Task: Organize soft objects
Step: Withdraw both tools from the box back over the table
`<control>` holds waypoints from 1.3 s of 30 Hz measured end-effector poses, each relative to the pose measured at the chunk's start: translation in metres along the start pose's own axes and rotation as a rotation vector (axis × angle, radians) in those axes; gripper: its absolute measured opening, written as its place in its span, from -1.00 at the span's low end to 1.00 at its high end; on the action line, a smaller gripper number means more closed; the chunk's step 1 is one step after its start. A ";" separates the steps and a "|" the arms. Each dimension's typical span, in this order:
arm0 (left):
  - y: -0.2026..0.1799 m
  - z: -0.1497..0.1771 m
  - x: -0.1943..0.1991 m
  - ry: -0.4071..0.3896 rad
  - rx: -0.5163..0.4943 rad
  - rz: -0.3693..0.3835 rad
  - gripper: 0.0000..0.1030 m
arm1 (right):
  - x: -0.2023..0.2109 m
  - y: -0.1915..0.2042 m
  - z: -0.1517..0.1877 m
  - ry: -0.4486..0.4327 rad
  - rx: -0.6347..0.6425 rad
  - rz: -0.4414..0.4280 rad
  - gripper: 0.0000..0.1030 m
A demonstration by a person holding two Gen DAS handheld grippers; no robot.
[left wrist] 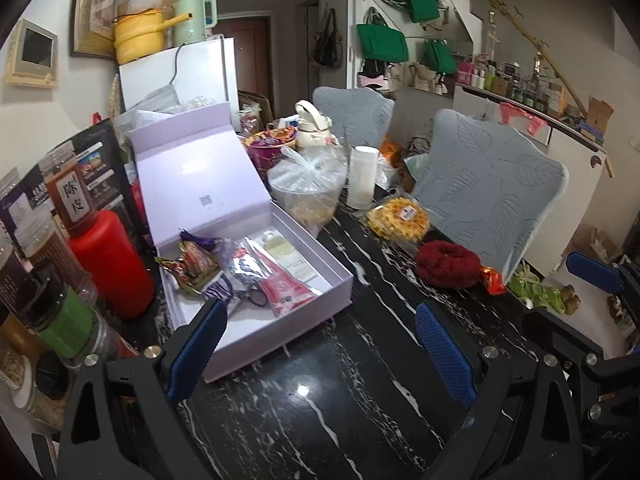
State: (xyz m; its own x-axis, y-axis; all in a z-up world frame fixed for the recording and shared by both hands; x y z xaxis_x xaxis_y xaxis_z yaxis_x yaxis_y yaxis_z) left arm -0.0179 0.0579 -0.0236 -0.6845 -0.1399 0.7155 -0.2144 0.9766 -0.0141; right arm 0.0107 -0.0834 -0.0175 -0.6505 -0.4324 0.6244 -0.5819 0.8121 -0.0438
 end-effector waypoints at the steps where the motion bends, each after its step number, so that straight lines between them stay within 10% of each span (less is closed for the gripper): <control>1: -0.004 0.002 -0.001 0.000 -0.005 0.008 0.88 | 0.002 -0.003 0.003 0.000 -0.009 0.009 0.69; 39: -0.139 -0.015 -0.102 0.090 -0.173 0.211 0.88 | -0.056 -0.144 0.075 0.159 -0.261 0.085 0.70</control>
State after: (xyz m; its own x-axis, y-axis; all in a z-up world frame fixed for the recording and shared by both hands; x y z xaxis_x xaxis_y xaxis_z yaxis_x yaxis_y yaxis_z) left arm 0.0917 -0.0610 -0.0844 -0.6349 0.0772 0.7687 0.0535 0.9970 -0.0560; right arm 0.0941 -0.2056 -0.1051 -0.5949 -0.3090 0.7420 -0.3702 0.9247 0.0882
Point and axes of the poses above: each gripper's, at about its wrist camera, not at the fingertips, and x roughly against the way its jaws point, y to its left, z to its underside, the point moved 8 cm from there along -x, roughly the way its jaws point, and after that the axes turned 7 degrees about y, right-handed, at the moved point
